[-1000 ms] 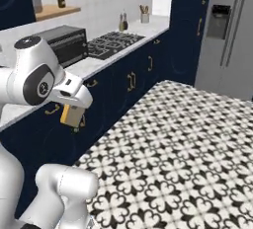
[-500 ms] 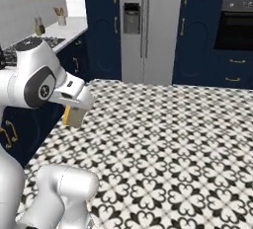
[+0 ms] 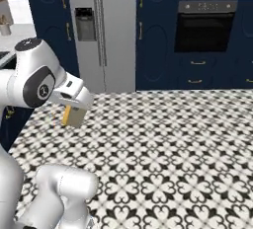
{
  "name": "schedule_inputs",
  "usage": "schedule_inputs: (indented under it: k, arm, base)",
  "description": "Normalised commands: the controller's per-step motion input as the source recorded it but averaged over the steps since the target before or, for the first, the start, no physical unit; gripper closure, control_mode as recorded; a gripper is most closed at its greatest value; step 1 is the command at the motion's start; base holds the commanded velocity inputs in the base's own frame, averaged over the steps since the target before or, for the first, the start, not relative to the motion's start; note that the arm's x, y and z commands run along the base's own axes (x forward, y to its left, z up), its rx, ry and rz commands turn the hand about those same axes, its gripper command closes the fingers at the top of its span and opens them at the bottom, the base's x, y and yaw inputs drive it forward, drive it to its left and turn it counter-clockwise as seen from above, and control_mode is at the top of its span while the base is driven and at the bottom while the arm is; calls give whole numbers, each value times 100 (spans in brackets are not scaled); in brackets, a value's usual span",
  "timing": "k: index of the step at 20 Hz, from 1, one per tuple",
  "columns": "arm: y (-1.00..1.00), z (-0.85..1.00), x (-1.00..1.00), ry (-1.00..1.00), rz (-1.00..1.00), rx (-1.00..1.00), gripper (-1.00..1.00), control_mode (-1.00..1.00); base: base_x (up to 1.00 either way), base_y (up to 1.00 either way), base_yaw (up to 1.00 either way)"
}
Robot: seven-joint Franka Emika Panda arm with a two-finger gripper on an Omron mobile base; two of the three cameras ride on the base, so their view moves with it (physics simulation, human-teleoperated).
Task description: Start the toaster. Once the lever pops up, take the bread to the plate on the dining counter.
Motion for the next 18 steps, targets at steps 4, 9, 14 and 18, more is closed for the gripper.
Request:
schedule_inputs:
  k: [4,9,14,18]
  arm:
    - [0,0,0,0,0,0,100,100]
    - [0,0,0,0,0,0,100,100]
    - [0,0,0,0,0,0,100,100]
    - [0,0,0,0,0,0,100,100]
  base:
    - [88,-52,-42]
    - [76,-53,-47]
    - [83,-51,-44]
    - [96,-35,-40]
